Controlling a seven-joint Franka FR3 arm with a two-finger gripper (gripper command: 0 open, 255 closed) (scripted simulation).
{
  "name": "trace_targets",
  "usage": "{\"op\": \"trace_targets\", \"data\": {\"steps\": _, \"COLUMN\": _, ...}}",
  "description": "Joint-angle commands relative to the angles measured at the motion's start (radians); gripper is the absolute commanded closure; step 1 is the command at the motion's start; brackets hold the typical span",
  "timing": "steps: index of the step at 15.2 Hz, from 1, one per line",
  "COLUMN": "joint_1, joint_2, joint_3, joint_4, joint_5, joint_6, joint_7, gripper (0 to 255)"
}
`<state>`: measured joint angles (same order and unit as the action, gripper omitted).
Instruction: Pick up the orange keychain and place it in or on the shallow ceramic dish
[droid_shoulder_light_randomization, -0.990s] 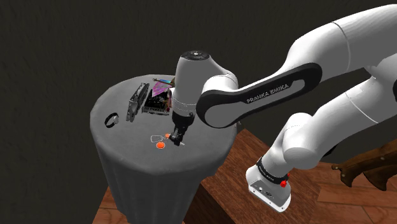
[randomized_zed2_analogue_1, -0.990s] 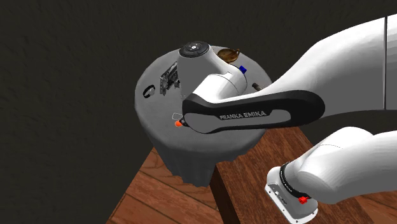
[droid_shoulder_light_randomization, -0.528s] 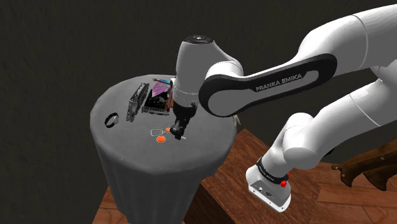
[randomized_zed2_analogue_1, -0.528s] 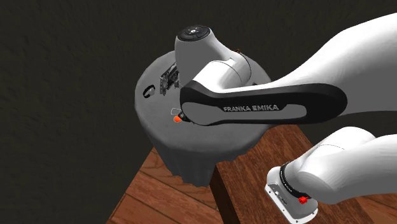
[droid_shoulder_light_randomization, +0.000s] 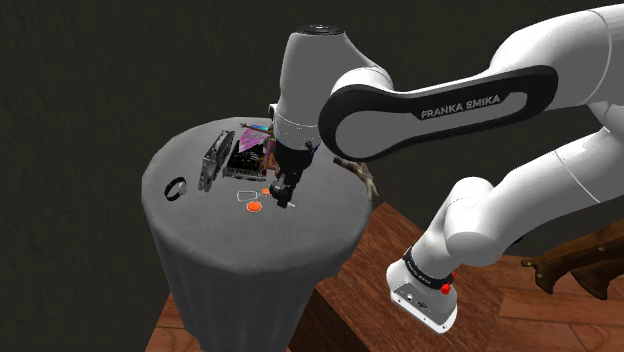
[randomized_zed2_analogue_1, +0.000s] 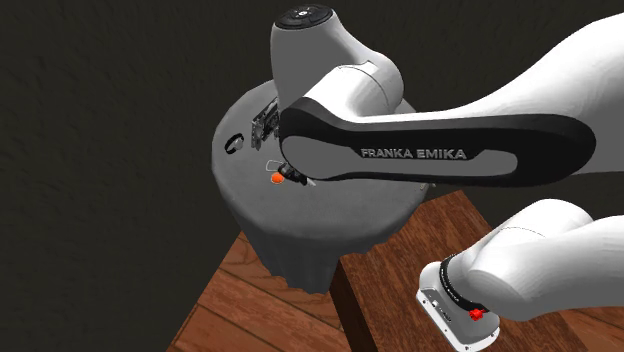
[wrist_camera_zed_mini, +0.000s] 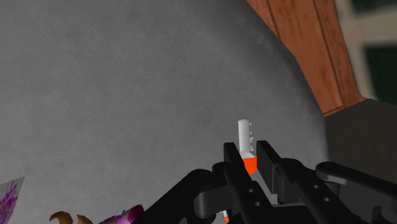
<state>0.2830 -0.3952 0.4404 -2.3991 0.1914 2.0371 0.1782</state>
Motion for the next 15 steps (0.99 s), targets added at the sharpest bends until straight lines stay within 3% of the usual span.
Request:
{"op": "trace_targets", "data": {"steps": 1, "joint_1": 0.0, "joint_2": -0.007, "joint_3": -0.004, "joint_4": 0.013, "joint_5": 0.0, "joint_6": -0.021, "joint_7": -0.001, "gripper": 255}}
{"op": "trace_targets", "data": {"steps": 15, "joint_1": -0.162, "joint_2": 0.138, "joint_3": -0.219, "joint_4": 0.126, "joint_5": -0.121, "joint_6": -0.013, "joint_7": -0.303, "gripper": 255}}
